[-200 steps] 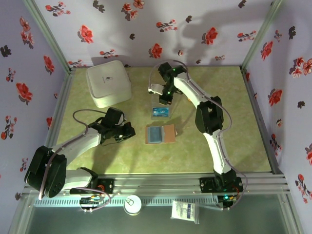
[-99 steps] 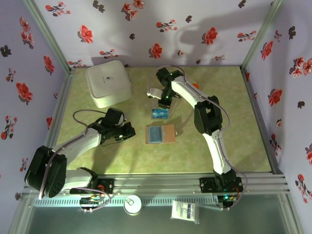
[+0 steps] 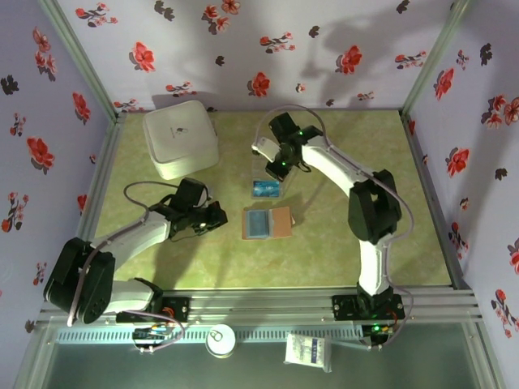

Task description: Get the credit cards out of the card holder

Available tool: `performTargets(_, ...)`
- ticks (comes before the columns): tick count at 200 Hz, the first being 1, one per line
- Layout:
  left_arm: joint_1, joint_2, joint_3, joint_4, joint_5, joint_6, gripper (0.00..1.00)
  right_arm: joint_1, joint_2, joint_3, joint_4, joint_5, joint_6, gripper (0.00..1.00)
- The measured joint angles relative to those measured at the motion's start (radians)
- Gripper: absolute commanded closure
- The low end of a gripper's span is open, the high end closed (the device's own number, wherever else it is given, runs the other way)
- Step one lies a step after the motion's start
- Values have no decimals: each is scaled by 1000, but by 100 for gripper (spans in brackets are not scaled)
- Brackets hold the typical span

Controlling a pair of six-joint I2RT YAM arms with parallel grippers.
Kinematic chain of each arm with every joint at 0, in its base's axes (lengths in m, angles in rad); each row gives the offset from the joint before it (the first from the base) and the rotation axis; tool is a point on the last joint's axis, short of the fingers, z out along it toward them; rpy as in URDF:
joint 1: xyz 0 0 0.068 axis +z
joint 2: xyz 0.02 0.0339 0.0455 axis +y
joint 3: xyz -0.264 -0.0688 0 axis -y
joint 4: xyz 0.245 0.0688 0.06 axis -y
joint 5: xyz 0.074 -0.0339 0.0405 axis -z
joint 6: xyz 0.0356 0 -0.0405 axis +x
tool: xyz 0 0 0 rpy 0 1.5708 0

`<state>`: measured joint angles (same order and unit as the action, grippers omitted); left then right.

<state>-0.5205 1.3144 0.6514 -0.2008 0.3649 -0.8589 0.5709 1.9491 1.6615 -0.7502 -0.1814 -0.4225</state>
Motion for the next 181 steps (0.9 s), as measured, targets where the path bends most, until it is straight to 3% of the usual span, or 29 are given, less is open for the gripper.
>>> performTargets(96, -85, 194, 65, 122, 21, -26, 99, 92, -349, -538, 385, 21, 816, 85)
performTargets(131, -123, 261, 82, 162, 21, -41, 100, 100, -364, -594, 394, -30, 980, 80)
performTargets(181, -146, 304, 87, 165, 13, -52, 100, 112, -364, -669, 423, -98, 1082, 69)
